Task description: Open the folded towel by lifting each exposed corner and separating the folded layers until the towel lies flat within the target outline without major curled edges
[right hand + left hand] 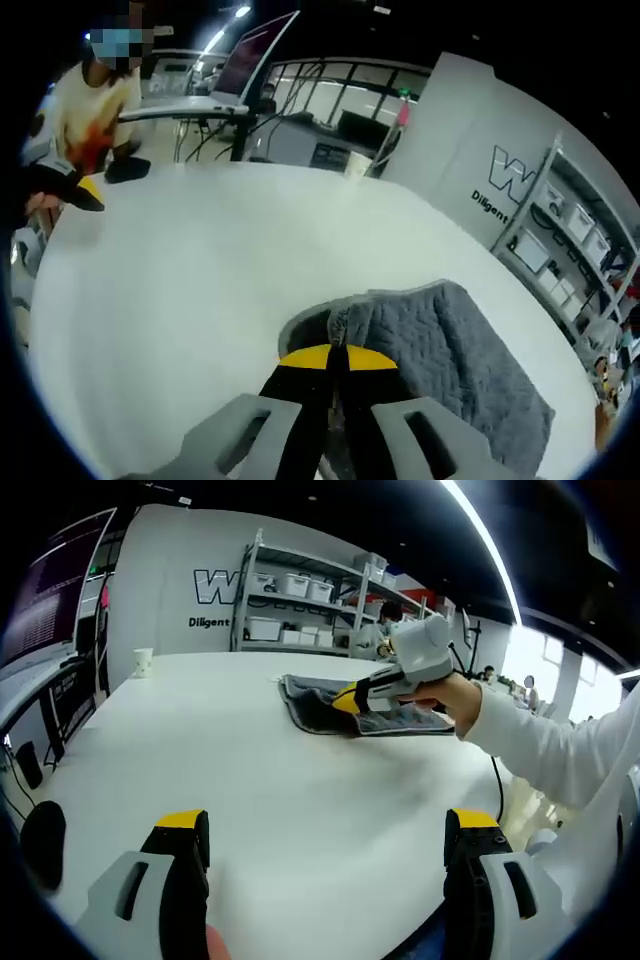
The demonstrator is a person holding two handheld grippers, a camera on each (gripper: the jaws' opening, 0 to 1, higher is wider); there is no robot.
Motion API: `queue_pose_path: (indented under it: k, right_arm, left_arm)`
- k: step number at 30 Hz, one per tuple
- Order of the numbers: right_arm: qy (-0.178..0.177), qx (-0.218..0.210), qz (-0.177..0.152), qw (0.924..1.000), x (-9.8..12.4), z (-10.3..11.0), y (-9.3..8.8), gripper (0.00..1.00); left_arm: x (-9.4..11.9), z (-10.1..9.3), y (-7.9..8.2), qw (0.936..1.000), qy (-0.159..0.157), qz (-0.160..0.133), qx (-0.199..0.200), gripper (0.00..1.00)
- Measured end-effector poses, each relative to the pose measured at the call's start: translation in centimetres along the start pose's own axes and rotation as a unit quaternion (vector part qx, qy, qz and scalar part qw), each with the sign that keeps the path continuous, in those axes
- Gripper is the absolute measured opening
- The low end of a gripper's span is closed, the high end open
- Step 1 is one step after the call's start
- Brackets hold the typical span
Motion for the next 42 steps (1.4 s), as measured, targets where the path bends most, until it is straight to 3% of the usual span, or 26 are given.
queue_pose_path:
  k: [29, 42]
  right_arm:
    - [-0.064, -0.017, 0.029, 0.9974, 1.1, -5.4, -4.3, 0.0]
    - [-0.093, -0.034, 0.04, 0.9943, 2.5, -7.2, -7.2, 0.0]
  left_arm:
    - [-0.4, -0.4, 0.2, 1.0, 0.0, 0.007, -0.003, 0.97]
    - [-0.5, -0.8, 0.2, 0.9999, -0.002, 0.012, -0.007, 0.96]
Point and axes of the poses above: the point that each gripper's makers call its tool centre point, and the gripper's own axes: x roughly backward along the fingers, z roughly to its left, y roughly out of its top, the point moved 7 cm from there along x, roughly backward along the fingers, and after that the axes turned 13 degrees about z, right-handed, at the moved point
